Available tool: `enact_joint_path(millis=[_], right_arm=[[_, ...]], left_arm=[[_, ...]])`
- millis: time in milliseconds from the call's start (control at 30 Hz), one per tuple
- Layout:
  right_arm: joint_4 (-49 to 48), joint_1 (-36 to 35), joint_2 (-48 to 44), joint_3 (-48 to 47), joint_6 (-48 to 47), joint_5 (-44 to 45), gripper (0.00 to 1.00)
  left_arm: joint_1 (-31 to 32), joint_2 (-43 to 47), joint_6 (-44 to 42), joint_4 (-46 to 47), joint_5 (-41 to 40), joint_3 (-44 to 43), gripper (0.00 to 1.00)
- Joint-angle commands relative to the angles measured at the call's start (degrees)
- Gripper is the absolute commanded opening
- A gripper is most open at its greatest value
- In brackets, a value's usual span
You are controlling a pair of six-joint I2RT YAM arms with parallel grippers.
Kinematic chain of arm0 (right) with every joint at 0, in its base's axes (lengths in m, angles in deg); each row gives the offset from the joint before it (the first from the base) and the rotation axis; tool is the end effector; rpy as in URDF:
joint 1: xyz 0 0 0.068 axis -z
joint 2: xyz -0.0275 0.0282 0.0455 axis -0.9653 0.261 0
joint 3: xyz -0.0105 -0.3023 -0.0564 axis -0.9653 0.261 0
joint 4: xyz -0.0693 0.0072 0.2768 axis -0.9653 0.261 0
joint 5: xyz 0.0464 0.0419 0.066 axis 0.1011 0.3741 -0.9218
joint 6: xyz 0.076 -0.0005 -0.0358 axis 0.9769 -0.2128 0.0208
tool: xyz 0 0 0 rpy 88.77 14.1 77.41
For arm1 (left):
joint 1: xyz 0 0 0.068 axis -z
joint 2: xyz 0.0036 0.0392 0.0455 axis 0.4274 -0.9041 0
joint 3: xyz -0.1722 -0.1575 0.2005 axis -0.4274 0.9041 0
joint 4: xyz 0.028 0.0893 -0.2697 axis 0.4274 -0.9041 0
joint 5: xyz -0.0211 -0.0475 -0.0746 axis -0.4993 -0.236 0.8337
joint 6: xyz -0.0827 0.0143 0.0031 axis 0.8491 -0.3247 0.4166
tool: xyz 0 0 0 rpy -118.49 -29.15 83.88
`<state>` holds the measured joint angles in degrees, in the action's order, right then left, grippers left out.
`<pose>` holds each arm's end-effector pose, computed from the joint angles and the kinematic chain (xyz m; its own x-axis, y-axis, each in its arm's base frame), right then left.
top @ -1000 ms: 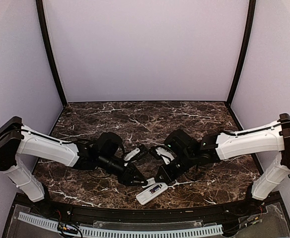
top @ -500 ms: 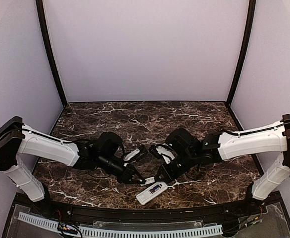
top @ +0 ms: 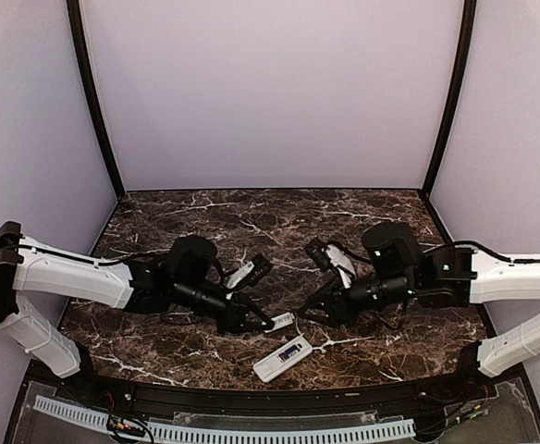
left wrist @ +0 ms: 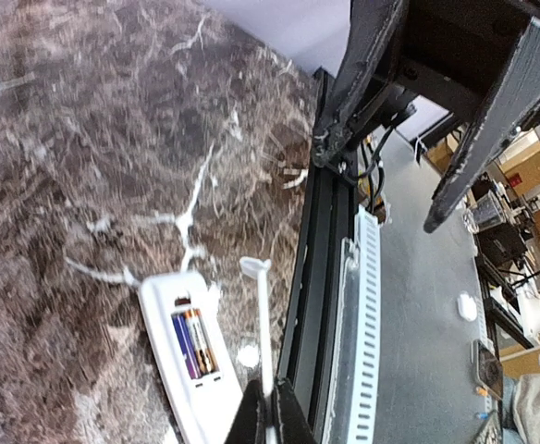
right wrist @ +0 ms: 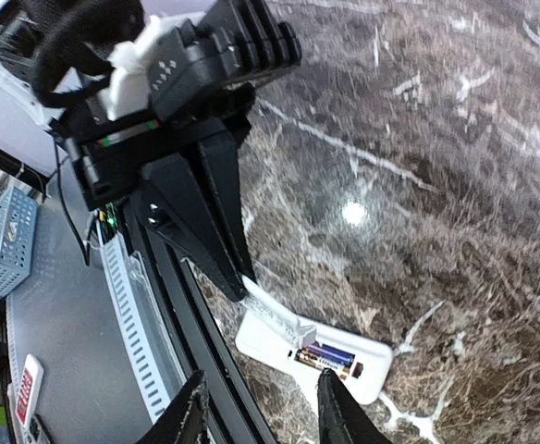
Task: Load the batteries into the remote control
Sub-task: Pass from the right arm to the left
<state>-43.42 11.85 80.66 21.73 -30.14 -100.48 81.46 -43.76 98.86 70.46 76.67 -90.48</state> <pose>0.1238 0.2813 0.2606 -0.6183 -0.3778 -0.6892 -0.7720 0.4561 0.4427 0.1616 -0.3181 0.2083 -0.5517 0.3778 -0.7436 0.8293 0.1530 -0.5375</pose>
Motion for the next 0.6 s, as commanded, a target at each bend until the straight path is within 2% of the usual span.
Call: enact_joint_path(millis=[0,133,233,567], right_arm=[[-12.7,-0.4,-8.1,7.6,-11.0,1.4,0.41],[-26.3,-0.4,-14.8,15.5,-21.3,1.6,0.44],[-32.9,-0.5,-16.9,18.7,-28.1,1.4,0.45],[-47.6,-0.4,-10.9,19.5,-36.7,2.5,0.47]], left_arm=[[0.3,5.5,1.2,7.9,-4.6,1.1,0.00],[0.4,7.8,3.9,15.3,-7.9,3.7,0.00],[0.6,9.0,4.6,18.9,-10.3,4.7,0.00],[2.3,9.2,2.8,28.3,-13.6,7.1,0.00]])
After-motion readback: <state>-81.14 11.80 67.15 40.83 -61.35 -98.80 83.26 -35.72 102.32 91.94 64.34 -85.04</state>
